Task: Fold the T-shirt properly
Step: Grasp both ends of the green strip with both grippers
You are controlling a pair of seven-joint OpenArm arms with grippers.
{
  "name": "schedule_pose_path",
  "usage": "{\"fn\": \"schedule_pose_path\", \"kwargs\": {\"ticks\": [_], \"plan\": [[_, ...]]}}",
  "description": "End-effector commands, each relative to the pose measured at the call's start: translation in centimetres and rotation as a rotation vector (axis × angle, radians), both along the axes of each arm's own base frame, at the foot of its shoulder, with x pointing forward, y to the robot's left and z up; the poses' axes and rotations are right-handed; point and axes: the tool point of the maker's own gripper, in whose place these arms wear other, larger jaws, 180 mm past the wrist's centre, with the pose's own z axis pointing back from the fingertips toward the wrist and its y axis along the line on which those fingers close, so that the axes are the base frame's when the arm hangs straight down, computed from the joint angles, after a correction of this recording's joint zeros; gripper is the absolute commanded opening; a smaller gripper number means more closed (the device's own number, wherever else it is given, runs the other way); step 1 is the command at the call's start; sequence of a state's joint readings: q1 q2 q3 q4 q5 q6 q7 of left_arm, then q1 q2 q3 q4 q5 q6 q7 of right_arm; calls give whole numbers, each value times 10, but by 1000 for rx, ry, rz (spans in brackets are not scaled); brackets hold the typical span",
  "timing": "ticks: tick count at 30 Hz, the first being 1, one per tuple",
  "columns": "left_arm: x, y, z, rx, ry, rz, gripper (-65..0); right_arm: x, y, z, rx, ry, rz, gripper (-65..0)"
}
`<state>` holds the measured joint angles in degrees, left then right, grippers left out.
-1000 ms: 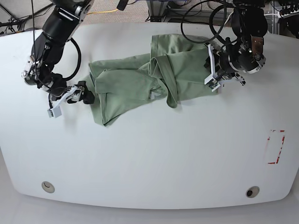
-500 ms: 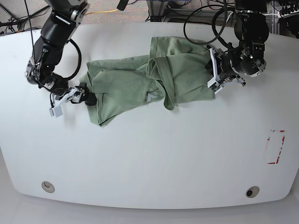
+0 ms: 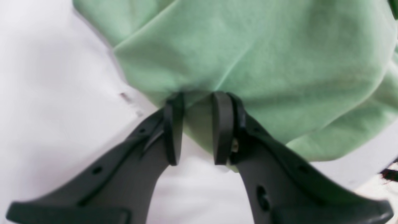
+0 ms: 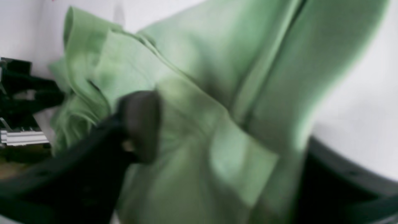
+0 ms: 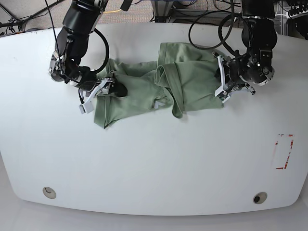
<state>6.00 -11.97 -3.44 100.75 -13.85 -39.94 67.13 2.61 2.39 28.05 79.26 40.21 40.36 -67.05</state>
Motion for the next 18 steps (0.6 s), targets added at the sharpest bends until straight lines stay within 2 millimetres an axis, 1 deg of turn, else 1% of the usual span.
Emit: {"fn": "schedule_pose_path", "kwargs": {"ticks": [1, 2, 3, 6, 8, 10, 12, 13, 16, 18], "plan": [[9, -9, 7, 3, -37, -21, -511, 4, -8, 4, -23, -8, -3, -487], [13, -12, 8, 10, -46, -31, -511, 6, -8, 5, -25, -16, -5, -560], [17, -16, 10, 18, -57, -43, -511, 7, -10, 7, -29, -21, -7, -650], [19, -22, 10, 38, -60, -69, -511, 10, -23, 13, -60, -43, -9, -650], [18, -28, 8, 34, -55, -86, -511, 14, -30, 24, -93, -77, -7, -650], [17, -38, 2, 12, -32, -91, -511, 17, -34, 35, -127, -114, -2, -650], [26, -45, 2, -10, -34, -85, -511, 20, -39, 51, -169, -166, 5, -650], [27, -48, 0, -19, -25, -81, -511, 20, -42, 58, -191, -185, 11, -650], [24, -53, -14, -39, 25, -71, -511, 17, -48, 69, -228, -179, -11, -650], [22, -63, -22, -67, 57, -66, -511, 18, -49, 77, -244, -183, -19, -650]]}}
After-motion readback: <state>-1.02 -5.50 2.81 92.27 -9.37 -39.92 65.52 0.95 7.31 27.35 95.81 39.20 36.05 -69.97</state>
